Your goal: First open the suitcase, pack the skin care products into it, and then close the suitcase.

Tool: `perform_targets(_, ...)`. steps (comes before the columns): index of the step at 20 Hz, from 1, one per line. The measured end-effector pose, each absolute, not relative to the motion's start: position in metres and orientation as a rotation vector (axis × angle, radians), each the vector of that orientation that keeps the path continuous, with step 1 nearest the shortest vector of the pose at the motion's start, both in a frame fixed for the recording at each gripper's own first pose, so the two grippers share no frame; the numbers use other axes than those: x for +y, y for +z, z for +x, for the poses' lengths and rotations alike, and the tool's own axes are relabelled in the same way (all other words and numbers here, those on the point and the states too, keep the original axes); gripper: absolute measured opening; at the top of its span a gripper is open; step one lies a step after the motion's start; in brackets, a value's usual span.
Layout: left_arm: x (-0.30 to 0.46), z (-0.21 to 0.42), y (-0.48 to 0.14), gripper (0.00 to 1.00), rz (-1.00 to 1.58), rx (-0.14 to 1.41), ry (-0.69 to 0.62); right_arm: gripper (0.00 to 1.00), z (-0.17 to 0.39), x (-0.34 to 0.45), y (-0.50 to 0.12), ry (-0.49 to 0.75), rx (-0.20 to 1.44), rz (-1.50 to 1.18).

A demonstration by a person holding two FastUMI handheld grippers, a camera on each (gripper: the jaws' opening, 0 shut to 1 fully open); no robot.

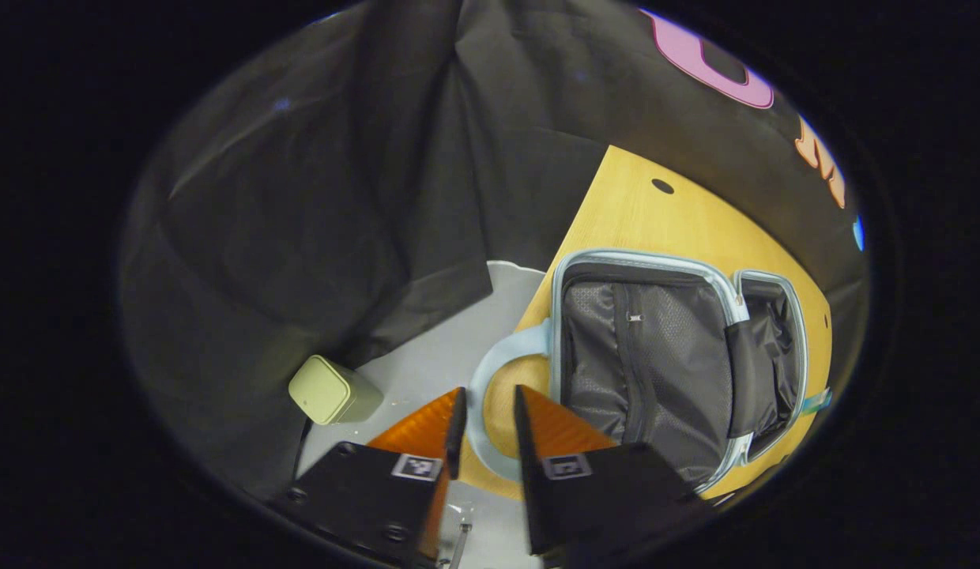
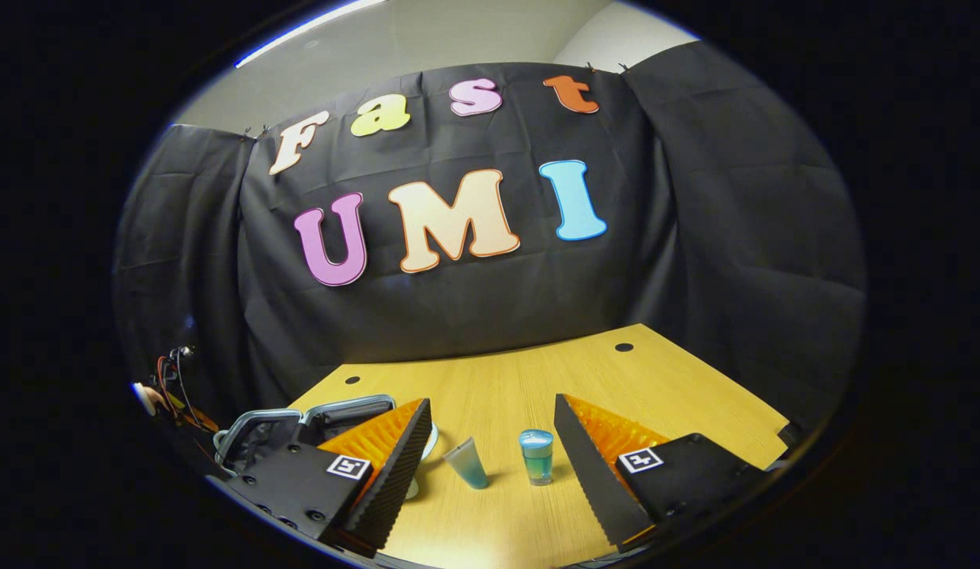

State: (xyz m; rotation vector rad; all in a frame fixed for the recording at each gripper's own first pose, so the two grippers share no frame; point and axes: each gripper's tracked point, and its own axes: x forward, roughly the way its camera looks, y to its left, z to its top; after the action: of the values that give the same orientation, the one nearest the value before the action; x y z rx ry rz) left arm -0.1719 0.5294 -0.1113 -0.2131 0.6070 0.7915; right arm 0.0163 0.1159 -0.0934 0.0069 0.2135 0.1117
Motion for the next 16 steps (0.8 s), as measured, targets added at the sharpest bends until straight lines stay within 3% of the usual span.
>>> perform_targets(2, 0.523, -0.171, -0.088, 1.00, -0.138, 0.559, 0.826, 0.98, 0.017, 0.109, -0.094, 0.107, 0.218, 0.002)
perform_targets(4, 0.499, -0.163, -0.062, 0.95, -0.075, 0.506, 0.821, 0.98, 0.019, 0.101, -0.099, 0.105, 0.231, 0.005)
perform_targets(8, 0.407, -0.127, -0.013, 0.96, 0.028, 0.385, 0.665, 0.98, 0.025, 0.090, -0.108, 0.126, 0.265, 0.011)
perform_targets(16, 0.161, -0.039, -0.005, 0.96, 0.048, 0.249, 0.326, 0.98, 0.040, 0.069, -0.124, 0.233, 0.351, -0.035)
